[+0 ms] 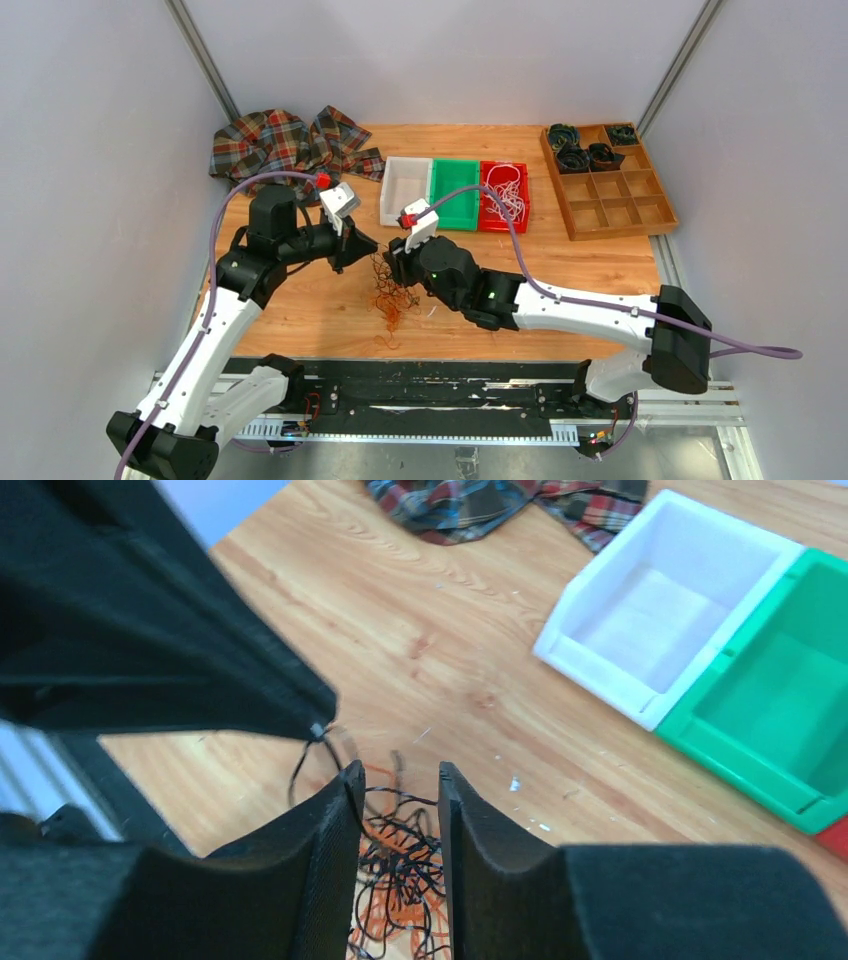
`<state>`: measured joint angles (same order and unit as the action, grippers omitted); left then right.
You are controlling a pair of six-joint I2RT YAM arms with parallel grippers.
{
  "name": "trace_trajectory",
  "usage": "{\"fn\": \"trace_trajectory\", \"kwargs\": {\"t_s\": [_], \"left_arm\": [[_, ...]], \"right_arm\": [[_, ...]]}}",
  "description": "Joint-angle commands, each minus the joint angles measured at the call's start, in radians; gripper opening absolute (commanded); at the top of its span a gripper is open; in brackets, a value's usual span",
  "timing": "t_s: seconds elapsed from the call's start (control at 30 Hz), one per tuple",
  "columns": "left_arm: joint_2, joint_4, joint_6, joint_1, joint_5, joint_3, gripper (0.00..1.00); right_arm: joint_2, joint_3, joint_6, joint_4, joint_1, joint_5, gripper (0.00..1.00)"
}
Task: Untangle the cables
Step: Untie the cable.
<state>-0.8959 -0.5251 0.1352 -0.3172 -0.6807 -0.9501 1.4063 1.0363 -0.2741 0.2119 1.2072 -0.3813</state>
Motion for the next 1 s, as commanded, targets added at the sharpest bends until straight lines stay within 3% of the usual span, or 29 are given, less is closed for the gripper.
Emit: {"fn": "trace_trajectory", "kwargs": {"t_s": [0.0, 0.17, 0.5, 0.77, 0.97], "left_arm": [[0.009, -0.002, -0.054, -0.002, -0.119, -0.046, 0.01], [0.005, -0.055, -0.028, -0.005, -0.215, -0.070, 0.01], [-0.004, -0.139, -0.020, -0.008, -0.285, -0.182, 0.01], [-0.028, -0.205, -0.001, -0.008, -0.290, -0.322, 0.01], [-0.034, -0.227, 0.026, -0.002, -0.212, -0.373, 0.01]], "right_arm": [[0.061, 0.048, 0.055, 0.072, -0.011, -0.141, 0.36], [0.106, 0.061, 0.095, 0.149, -0.011, -0.189, 0.38], [0.141, -0.127, 0.138, 0.391, -0.014, -0.281, 0.35], [0.135, -0.310, 0.022, 0.448, -0.074, -0.263, 0.36], [0.109, -0.462, -0.013, 0.510, -0.087, -0.206, 0.42]]}}
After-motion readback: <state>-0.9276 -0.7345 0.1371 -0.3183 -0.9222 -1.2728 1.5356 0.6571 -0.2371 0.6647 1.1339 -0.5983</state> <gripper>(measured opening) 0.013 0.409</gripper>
